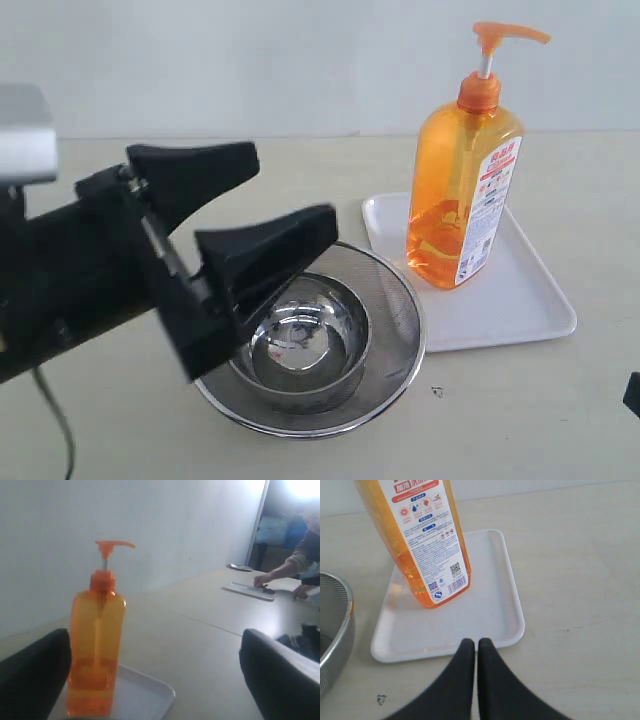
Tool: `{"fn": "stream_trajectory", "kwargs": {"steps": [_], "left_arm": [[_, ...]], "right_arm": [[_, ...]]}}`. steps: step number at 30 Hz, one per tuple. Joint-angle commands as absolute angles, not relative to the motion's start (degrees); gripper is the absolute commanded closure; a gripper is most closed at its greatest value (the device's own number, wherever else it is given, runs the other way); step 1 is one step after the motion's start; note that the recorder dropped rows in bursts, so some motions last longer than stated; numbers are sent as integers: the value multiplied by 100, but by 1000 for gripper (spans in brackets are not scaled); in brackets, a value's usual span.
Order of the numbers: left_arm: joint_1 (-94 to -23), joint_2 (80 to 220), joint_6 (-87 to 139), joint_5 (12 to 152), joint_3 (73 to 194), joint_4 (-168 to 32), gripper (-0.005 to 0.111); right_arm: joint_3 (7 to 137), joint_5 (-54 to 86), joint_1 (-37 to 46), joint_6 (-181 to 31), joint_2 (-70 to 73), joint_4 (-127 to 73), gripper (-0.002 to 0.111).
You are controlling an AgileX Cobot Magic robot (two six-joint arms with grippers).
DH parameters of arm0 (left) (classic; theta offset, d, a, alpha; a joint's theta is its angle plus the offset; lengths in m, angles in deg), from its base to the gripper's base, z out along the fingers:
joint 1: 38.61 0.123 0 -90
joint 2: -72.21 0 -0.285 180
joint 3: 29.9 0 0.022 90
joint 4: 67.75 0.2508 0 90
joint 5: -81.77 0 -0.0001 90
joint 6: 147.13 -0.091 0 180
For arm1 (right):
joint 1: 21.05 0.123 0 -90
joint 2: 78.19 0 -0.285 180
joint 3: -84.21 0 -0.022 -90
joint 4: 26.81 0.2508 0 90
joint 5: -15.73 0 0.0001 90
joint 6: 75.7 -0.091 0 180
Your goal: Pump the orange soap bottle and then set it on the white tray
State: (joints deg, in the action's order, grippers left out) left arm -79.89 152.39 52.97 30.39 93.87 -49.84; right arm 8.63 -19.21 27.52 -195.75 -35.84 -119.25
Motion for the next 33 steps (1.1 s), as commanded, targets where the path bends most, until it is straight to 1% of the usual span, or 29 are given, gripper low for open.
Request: {"fn": "stream_trajectory", "kwargs": {"steps": [1, 5, 9, 11, 12, 16, 19, 20, 30, 33], "left_arm": [[-7979, 14390, 5811, 3107, 8586, -4611, 22], [-7979, 13754, 5811, 3107, 8100, -4330, 22], [-7979, 13256, 5749, 3199, 7891, -4387, 22], [-7979, 13052, 5749, 3358, 7789, -4458, 27], [-7979, 12955, 5749, 3484, 7754, -4495, 32], [-7979, 12681, 5749, 4469, 7748, -4605, 72], [-7979, 12608, 5749, 4733, 7748, -4605, 100], [-7979, 12608, 5684, 4780, 7748, -4605, 101], [-7965, 12498, 5581, 4815, 7748, -4837, 102], [-7762, 12020, 5561, 5431, 7748, -5496, 102]], "right_arm": [[820, -1950, 2749, -19560, -3611, -11989, 108], [820, -1950, 2749, -19560, -3611, -11989, 108], [820, -1950, 2749, -19560, -3611, -11989, 108], [820, -1950, 2749, -19560, -3611, -11989, 108], [820, -1950, 2749, -19560, -3611, -11989, 108], [820, -1950, 2749, -19560, -3611, -11989, 108], [820, -1950, 2749, -19560, -3611, -11989, 108], [820, -1950, 2749, -19560, -3611, -11989, 108], [820, -1950, 2749, -19560, -3611, -11989, 108], [820, -1961, 2749, -19560, -3611, -11989, 108]]}}
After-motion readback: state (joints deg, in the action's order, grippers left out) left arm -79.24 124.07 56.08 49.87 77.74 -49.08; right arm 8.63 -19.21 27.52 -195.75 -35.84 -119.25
